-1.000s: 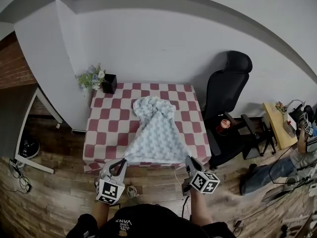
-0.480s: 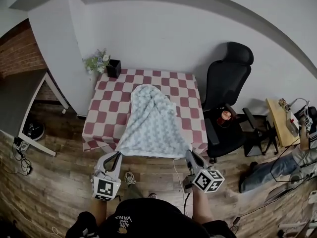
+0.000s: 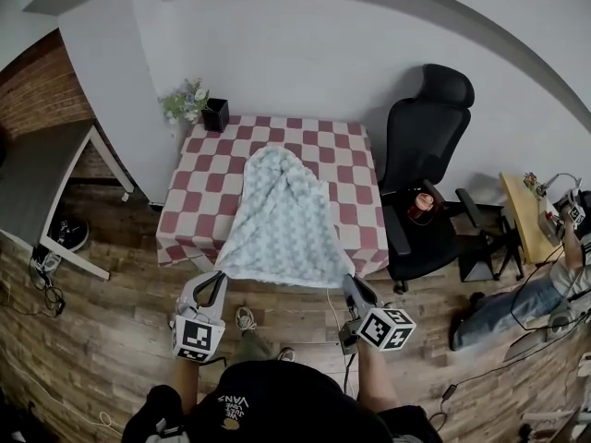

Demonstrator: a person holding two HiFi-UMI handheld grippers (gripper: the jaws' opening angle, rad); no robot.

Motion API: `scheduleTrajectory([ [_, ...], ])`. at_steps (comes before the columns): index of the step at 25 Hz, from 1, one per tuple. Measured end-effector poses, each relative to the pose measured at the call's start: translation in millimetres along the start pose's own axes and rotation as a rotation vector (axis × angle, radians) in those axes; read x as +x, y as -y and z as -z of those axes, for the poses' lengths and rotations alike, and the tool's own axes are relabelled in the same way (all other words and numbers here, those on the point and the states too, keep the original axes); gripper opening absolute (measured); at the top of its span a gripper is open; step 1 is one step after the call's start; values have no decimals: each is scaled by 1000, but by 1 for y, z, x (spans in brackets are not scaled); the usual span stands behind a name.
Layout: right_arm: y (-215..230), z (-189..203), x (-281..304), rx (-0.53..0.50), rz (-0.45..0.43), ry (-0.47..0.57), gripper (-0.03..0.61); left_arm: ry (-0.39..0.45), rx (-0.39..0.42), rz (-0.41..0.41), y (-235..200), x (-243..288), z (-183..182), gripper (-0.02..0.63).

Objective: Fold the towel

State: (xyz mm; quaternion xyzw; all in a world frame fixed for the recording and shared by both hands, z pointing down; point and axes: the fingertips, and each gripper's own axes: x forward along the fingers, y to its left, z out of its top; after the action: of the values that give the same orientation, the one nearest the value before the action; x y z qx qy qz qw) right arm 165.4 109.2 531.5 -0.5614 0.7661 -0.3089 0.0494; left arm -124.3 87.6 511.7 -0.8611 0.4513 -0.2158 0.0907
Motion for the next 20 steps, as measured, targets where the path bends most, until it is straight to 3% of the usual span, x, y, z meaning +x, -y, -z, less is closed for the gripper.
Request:
scheduleTrajectory([
  [13, 2, -18, 42, -6, 49, 7, 15, 27, 18, 47, -41, 46, -11, 18],
  [20, 16, -36, 77, 3, 123, 27, 15, 1, -5, 127, -55, 82, 4, 18],
])
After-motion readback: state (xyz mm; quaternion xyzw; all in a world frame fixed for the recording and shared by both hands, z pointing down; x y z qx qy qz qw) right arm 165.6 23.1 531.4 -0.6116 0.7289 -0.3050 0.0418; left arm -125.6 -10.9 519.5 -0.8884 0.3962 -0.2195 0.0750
